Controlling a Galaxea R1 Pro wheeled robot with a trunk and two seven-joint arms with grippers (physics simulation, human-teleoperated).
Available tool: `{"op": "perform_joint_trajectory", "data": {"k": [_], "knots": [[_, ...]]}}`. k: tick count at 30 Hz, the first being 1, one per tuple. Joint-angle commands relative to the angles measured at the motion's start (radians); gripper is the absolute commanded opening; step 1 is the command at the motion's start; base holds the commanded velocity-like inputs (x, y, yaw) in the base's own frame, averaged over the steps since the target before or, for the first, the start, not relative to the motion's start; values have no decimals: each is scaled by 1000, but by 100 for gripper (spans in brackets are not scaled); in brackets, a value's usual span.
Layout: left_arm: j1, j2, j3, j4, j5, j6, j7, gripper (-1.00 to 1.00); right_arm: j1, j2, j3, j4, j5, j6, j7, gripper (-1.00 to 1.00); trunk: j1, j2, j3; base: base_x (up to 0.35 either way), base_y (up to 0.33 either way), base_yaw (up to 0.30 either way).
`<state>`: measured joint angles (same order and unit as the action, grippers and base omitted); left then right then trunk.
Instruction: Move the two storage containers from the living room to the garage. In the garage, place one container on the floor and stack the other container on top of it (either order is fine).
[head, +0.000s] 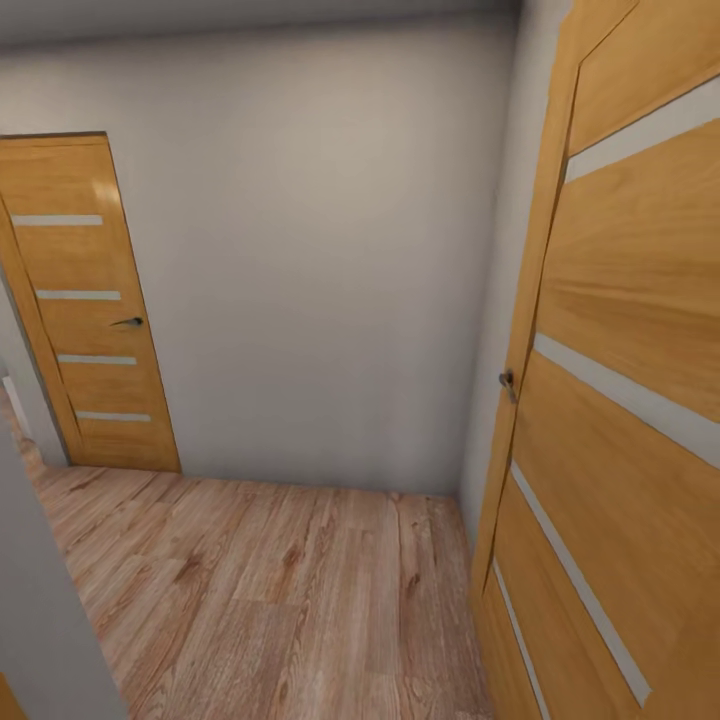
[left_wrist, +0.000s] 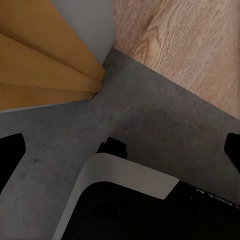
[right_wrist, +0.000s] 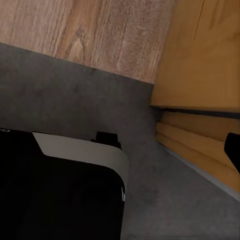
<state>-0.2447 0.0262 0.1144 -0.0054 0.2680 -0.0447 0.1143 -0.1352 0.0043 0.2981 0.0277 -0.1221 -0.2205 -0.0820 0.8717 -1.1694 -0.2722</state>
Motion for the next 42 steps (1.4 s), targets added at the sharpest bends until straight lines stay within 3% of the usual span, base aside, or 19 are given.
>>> {"op": "perform_joint_trajectory", "data": {"k": [1,13,42], "knots": [[-1,0,8,1,0,-3,1,100,-1,0,9,3,-11,-6,-1,100,0,-1,-1,0,0,-23],[-1,1,7,2,-3,-3,0,100,-1,0,13,3,-7,-4,2,100,0,-1,-1,39,0,-3],[-1,1,7,2,-6,-1,-1,100,-1,0,12,3,-7,-3,2,100,0,-1,-1,315,0,0]]}}
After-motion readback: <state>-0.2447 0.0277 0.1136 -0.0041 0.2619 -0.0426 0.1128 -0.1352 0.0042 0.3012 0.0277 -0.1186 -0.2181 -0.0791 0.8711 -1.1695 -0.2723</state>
